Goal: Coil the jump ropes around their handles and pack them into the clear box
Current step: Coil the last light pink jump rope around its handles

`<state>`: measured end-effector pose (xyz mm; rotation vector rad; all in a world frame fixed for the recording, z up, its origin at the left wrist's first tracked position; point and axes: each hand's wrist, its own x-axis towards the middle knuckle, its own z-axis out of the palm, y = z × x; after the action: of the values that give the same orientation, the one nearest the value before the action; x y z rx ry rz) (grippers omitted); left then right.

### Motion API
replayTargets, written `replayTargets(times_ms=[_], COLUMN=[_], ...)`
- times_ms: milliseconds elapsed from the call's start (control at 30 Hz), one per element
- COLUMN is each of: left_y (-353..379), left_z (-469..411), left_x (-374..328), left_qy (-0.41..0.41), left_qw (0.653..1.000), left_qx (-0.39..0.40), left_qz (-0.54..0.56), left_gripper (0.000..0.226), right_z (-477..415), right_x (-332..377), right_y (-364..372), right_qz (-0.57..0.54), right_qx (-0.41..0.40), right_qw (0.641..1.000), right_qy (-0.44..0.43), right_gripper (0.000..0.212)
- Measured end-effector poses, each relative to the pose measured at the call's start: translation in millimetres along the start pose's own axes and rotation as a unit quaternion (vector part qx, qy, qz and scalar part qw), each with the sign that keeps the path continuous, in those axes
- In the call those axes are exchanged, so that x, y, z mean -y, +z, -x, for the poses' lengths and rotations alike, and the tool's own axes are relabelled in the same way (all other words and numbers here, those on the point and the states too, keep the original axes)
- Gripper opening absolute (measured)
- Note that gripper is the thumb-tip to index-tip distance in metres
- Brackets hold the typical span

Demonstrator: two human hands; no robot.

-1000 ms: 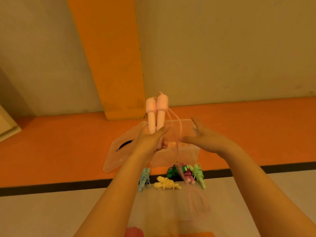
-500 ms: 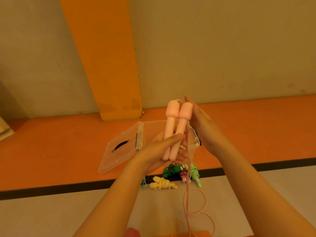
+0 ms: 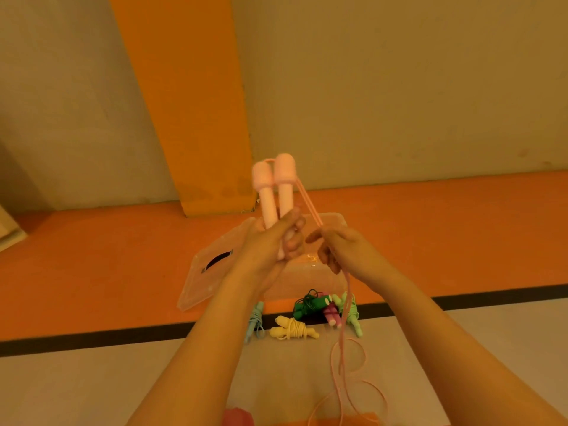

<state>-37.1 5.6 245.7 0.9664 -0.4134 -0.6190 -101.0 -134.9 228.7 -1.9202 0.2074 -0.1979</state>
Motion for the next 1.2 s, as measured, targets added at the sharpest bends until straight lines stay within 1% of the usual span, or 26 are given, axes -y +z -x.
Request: replayTargets(times_ms=[100, 167, 300, 433, 500, 567, 633, 667, 767, 867, 933, 1000, 1100, 1200], left_y=[-15.0, -21.4, -25.9, -27.3, -26.0, -23.3, -21.5, -21.8, -28.2, -32.6, -30.5, -26.2, -19.2, -9.4], left_z=[-5.7, -5.7, -2.3, 0.1, 0.4, 1.4, 1.6, 1.4, -1.2, -1.3, 2.0, 5.8, 10.5, 16.6], left_x=[-4.3, -2.6, 2.8, 5.2, 4.8, 4.0, 2.7, 2.1, 0.9, 1.7, 2.6, 2.4, 4.4, 12.4], left_qy=[0.047, 0.055, 0.05, 0.038, 0.019, 0.0, -0.011, -0.009, 0.01, 0.011, 0.004, -0.011, -0.036, -0.064], left_qw=[0.992, 0.981, 0.97, 0.966, 0.972, 0.988, 0.994, 0.994, 0.993, 0.988, 0.983, 0.976, 0.952, 0.93], left_qx=[-0.09, -0.132, -0.164, -0.171, -0.156, -0.113, -0.087, -0.087, -0.109, -0.113, -0.081, -0.036, 0.005, 0.045], left_qz=[-0.076, -0.128, -0.175, -0.188, -0.173, -0.109, -0.067, -0.061, -0.053, -0.108, -0.162, -0.214, -0.303, -0.36], left_gripper=[0.012, 0.013, 0.011, 0.017, 0.027, 0.033, 0.029, 0.025, 0.018, 0.026, 0.04, 0.048, 0.06, 0.071], right_z=[2.7, 4.2, 13.8, 18.6, 19.8, 20.1, 20.2, 20.1, 18.5, 18.0, 18.6, 19.3, 20.9, 22.1], right_x=[-1.3, 3.8, 12.7, 17.1, 16.6, 13.1, 9.2, 8.2, 5.3, 7.1, 12.4, 19.2, 27.0, 31.7], right_y=[6.6, 10.8, 23.6, 28.6, 27.2, 25.4, 21.1, 16.8, -1.0, -18.1, -26.2, -32.3, -35.0, -32.7], right_qz=[0.044, 0.115, 0.222, 0.245, 0.241, 0.21, 0.177, 0.182, 0.254, 0.28, 0.274, 0.252, 0.225, 0.226], right_qx=[0.041, 0.049, 0.082, 0.091, 0.1, 0.103, 0.099, 0.095, 0.072, 0.011, -0.034, -0.058, -0.059, -0.035], right_qw=[0.998, 0.992, 0.972, 0.965, 0.965, 0.972, 0.979, 0.979, 0.964, 0.959, 0.958, 0.96, 0.961, 0.955], right_qy=[0.025, 0.018, -0.011, -0.025, -0.024, -0.008, 0.005, 0.002, -0.015, -0.036, -0.075, -0.11, -0.153, -0.19], right_gripper=[0.038, 0.04, 0.04, 0.039, 0.038, 0.038, 0.035, 0.032, 0.02, 0.012, 0.009, 0.006, 0.007, 0.011])
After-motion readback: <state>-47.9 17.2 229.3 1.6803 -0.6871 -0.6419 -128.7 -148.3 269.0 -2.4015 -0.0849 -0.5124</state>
